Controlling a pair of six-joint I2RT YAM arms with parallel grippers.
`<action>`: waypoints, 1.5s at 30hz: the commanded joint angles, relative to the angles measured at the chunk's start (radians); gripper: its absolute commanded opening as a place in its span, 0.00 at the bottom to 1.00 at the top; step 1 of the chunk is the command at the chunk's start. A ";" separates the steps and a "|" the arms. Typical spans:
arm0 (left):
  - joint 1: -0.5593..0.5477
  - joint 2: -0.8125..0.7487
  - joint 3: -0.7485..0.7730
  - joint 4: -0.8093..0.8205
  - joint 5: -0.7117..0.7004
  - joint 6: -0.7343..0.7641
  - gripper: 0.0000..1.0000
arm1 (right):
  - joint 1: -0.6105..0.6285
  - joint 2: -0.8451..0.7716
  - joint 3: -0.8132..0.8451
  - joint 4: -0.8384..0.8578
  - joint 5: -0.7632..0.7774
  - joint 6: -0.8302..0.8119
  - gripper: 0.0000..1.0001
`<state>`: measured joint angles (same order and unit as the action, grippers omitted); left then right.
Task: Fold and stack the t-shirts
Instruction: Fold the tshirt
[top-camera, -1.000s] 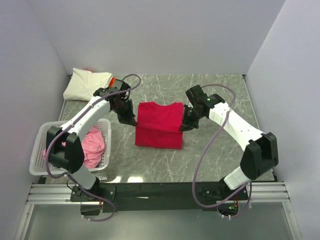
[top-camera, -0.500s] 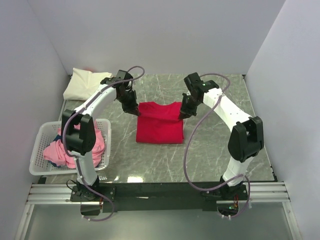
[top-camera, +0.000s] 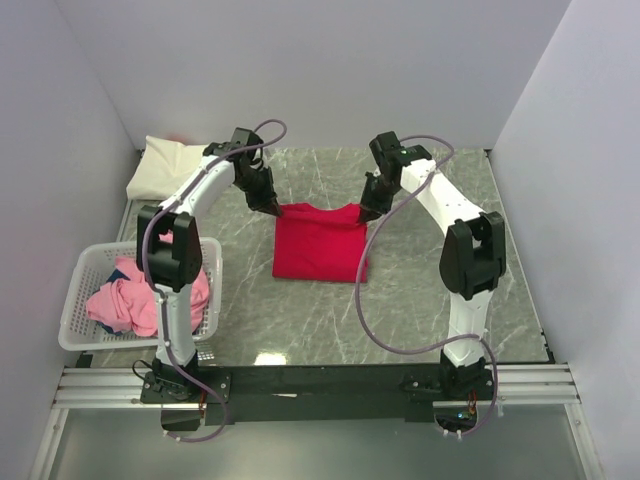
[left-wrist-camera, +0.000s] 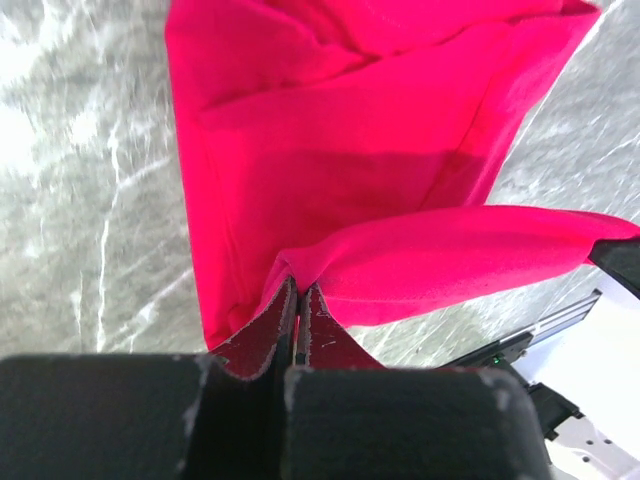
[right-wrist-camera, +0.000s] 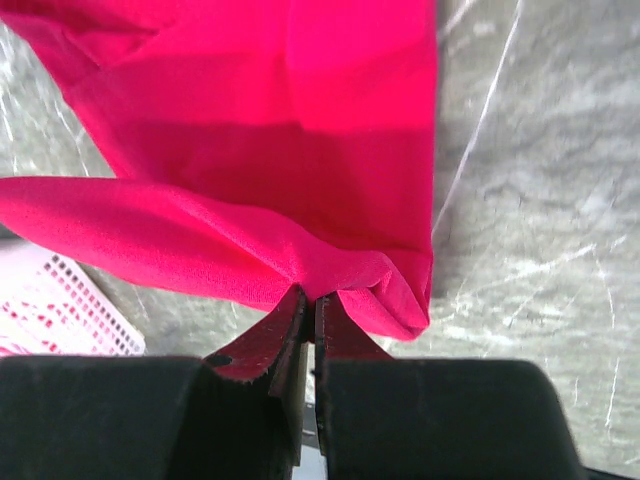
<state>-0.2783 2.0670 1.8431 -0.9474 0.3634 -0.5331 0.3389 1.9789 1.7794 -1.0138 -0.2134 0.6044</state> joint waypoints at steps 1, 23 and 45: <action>0.022 0.027 0.062 0.007 0.031 0.027 0.00 | -0.026 0.031 0.071 -0.022 0.011 -0.031 0.00; 0.065 0.140 0.169 0.105 0.052 -0.057 0.00 | -0.095 0.231 0.265 -0.045 -0.026 -0.098 0.00; 0.119 0.125 0.112 0.154 -0.058 -0.068 0.67 | -0.103 0.313 0.368 0.072 -0.098 -0.130 0.85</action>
<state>-0.1772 2.2539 1.9804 -0.8520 0.3706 -0.5972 0.2478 2.3272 2.1143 -1.0035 -0.3050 0.4911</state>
